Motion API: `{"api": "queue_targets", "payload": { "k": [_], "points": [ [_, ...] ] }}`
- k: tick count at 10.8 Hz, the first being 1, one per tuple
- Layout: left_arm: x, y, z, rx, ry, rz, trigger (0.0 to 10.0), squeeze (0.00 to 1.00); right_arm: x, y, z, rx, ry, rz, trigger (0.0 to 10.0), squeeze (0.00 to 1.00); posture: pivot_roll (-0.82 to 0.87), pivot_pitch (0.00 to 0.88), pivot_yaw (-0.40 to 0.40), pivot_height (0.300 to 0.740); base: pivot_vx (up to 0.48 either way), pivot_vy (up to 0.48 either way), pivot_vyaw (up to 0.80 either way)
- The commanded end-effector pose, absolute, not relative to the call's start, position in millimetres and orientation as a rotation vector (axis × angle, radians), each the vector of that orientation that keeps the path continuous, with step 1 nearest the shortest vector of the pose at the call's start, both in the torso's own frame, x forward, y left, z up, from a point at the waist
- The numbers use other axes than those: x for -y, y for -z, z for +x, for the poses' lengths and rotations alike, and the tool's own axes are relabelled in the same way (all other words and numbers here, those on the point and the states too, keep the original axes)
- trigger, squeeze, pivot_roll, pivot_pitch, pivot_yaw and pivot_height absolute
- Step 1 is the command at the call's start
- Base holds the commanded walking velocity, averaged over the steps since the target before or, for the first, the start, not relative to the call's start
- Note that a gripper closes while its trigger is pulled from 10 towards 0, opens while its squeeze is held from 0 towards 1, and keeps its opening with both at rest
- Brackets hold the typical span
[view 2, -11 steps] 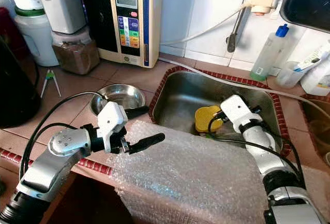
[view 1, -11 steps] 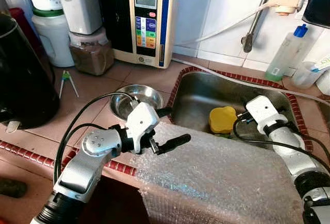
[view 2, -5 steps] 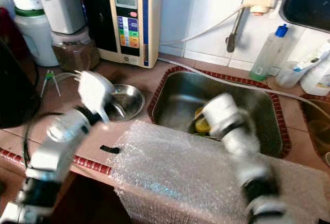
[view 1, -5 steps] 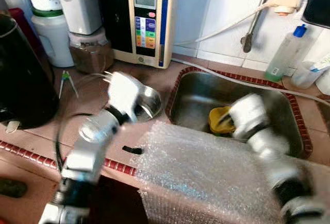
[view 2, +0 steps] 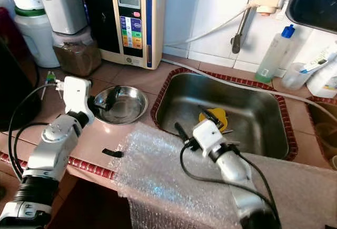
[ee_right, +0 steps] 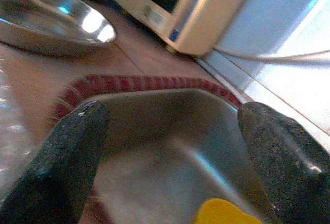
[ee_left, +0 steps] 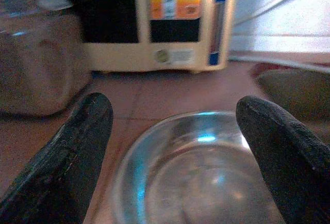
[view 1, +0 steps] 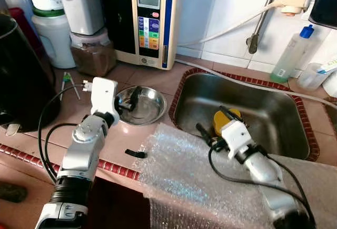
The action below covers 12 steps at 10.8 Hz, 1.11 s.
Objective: Kitchen organization
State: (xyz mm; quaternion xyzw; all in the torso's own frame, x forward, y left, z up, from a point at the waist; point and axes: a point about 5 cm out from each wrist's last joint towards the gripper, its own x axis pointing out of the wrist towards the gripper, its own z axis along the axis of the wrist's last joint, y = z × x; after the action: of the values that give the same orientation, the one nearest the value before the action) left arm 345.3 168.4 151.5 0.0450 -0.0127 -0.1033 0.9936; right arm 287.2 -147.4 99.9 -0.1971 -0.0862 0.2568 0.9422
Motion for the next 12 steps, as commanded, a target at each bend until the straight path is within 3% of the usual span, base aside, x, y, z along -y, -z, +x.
{"api": "queue_targets", "payload": {
  "k": [1,3,6,7,10,12],
  "points": [
    [-175,-157,349,0.055,0.147,0.115,10.0,1.00,129,-99,277,0.173,-0.595,-0.389,10.0,1.00,0.15,0.000,-0.050,0.740,0.000,0.000,0.00],
    [-182,-152,351,0.019,0.085,0.125,10.0,1.00,125,-98,272,0.183,-0.568,-0.435,10.0,1.00,0.15,0.000,-0.052,0.740,0.000,0.000,0.00],
    [-178,-148,353,0.002,0.090,0.123,10.0,1.00,165,-135,292,0.296,-0.140,-0.603,10.0,1.00,0.15,0.000,-0.051,0.740,0.000,0.000,0.00],
    [-179,-145,352,-0.014,0.079,0.124,10.0,1.00,170,-152,294,0.357,-0.085,-0.615,10.0,1.00,0.14,0.000,-0.051,0.740,0.000,0.000,0.00],
    [-185,-137,353,-0.092,0.057,0.135,10.0,0.97,119,-175,284,0.424,-0.326,-0.400,10.0,1.00,0.14,0.000,-0.051,0.740,0.000,0.000,0.00],
    [-190,-131,352,-0.147,0.034,0.127,10.0,0.97,101,-177,274,0.412,-0.432,-0.351,10.0,1.00,0.14,0.000,-0.047,0.740,0.000,0.000,0.00]
  ]
}}
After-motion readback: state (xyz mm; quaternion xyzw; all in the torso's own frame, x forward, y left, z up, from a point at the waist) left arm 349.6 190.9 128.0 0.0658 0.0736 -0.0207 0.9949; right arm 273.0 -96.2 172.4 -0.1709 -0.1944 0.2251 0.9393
